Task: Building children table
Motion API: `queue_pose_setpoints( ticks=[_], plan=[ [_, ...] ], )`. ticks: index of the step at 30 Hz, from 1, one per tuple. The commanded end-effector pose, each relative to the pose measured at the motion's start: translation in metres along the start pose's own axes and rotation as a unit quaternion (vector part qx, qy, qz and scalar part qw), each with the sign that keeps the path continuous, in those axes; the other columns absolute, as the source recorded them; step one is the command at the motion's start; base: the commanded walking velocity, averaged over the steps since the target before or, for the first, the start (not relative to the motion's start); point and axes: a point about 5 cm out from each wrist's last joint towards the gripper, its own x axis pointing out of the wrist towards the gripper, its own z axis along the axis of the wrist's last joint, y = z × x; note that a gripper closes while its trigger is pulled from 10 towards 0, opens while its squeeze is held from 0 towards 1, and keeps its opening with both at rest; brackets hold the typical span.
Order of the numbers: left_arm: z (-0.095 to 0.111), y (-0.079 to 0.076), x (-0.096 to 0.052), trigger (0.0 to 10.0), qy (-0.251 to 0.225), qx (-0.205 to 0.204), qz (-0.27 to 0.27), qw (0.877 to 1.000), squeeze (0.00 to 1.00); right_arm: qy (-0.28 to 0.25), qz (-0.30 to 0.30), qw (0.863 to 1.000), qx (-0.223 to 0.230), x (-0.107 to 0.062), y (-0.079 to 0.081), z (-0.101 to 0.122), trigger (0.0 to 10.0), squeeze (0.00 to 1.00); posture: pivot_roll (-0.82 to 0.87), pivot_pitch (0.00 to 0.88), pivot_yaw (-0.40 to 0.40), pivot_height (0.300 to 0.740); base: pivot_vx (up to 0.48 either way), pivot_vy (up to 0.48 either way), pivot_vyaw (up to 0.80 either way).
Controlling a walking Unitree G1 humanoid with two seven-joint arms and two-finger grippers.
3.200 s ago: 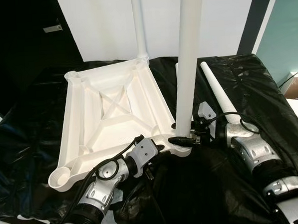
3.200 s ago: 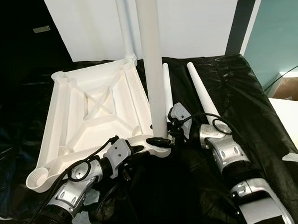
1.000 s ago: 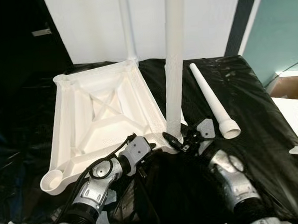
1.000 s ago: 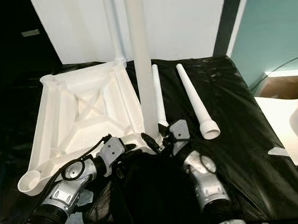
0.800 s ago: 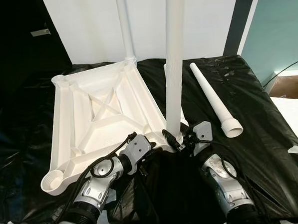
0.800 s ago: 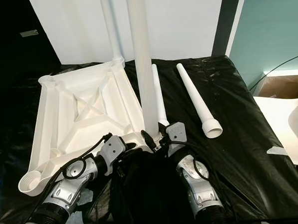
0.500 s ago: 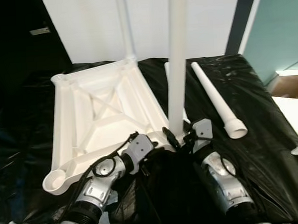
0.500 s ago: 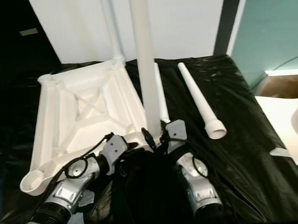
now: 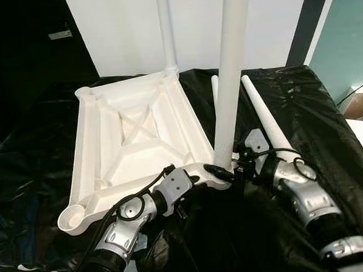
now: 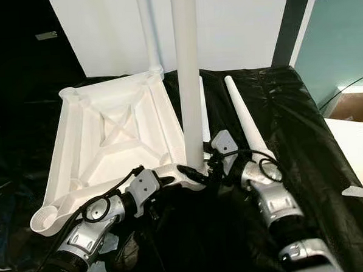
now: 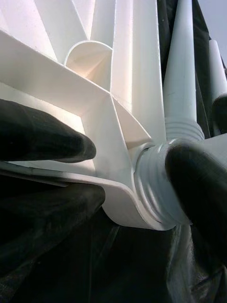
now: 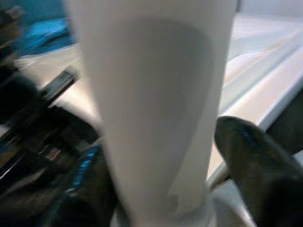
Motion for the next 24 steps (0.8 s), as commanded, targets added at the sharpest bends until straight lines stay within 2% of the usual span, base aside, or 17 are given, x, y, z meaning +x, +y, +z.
queue_pose_setpoints(
  ticks=[1,8,13,14,15,16,17,18,20,21,22,23,24],
  plan=[
    [-0.029,-0.022,-0.004,10.0,0.060,-0.034,-0.068,0.995,0.00,0.006,0.021,1.000,0.013,-0.008,-0.007,0.001,0.0,0.00,0.06,0.000,0.047,0.740,0.000,0.000,0.00],
    [-0.028,-0.023,-0.004,10.0,0.060,-0.034,-0.068,0.995,0.00,0.000,0.024,1.000,0.018,-0.006,-0.008,0.003,0.0,0.00,0.06,0.000,0.047,0.740,0.000,0.000,0.00],
    [-0.029,-0.023,-0.005,10.0,0.061,-0.034,-0.067,0.995,0.00,-0.027,-0.004,0.999,0.039,-0.001,-0.003,0.002,0.0,0.00,0.06,0.000,0.047,0.740,0.000,0.000,0.00],
    [-0.029,-0.023,-0.005,10.0,0.061,-0.035,-0.066,0.995,0.00,-0.053,-0.101,0.993,0.044,0.006,0.002,-0.001,0.0,0.00,0.07,0.000,0.046,0.740,0.000,0.000,0.00],
    [-0.029,-0.023,-0.005,10.0,0.061,-0.035,-0.066,0.995,0.00,-0.071,-0.171,0.981,0.050,0.009,0.005,-0.003,0.0,0.00,0.07,0.000,0.046,0.740,0.000,0.000,0.00],
    [-0.029,-0.023,-0.005,10.0,0.061,-0.035,-0.066,0.995,0.00,-0.071,-0.171,0.981,0.050,0.009,0.005,-0.003,0.0,0.00,0.07,0.000,0.046,0.740,0.000,0.000,0.00],
    [-0.029,-0.024,-0.006,10.0,0.062,-0.036,-0.066,0.995,0.00,-0.076,-0.234,0.967,0.060,0.010,0.010,-0.007,0.0,0.00,0.07,0.000,0.046,0.740,0.000,0.000,0.00],
    [-0.029,-0.024,-0.006,10.0,0.062,-0.036,-0.066,0.995,0.00,-0.076,-0.234,0.967,0.060,0.010,0.010,-0.007,0.0,0.00,0.07,0.000,0.046,0.740,0.000,0.000,0.00],
    [-0.029,-0.024,-0.005,10.0,0.062,-0.036,-0.067,0.995,0.00,-0.074,-0.334,0.937,0.065,0.009,0.020,-0.011,0.0,0.00,0.07,0.000,0.046,0.740,0.000,0.000,0.00],
    [-0.029,-0.024,-0.005,10.0,0.062,-0.036,-0.067,0.995,0.00,-0.074,-0.334,0.937,0.065,0.009,0.020,-0.011,0.0,0.00,0.07,0.000,0.046,0.740,0.000,0.000,0.00],
    [-0.029,-0.024,-0.005,10.0,0.062,-0.036,-0.067,0.995,0.00,-0.067,-0.378,0.921,0.061,0.007,0.022,-0.013,0.0,0.00,0.07,0.000,0.046,0.740,0.000,0.000,0.00],
    [-0.029,-0.024,-0.005,10.0,0.062,-0.036,-0.067,0.995,0.00,-0.064,-0.403,0.911,0.057,0.006,0.023,-0.013,0.0,0.00,0.07,0.000,0.046,0.740,0.000,0.000,0.00],
    [-0.029,-0.024,-0.005,10.0,0.062,-0.036,-0.067,0.995,0.00,-0.064,-0.403,0.911,0.057,0.006,0.023,-0.013,0.0,0.00,0.07,0.000,0.046,0.740,0.000,0.000,0.00]
  ],
)
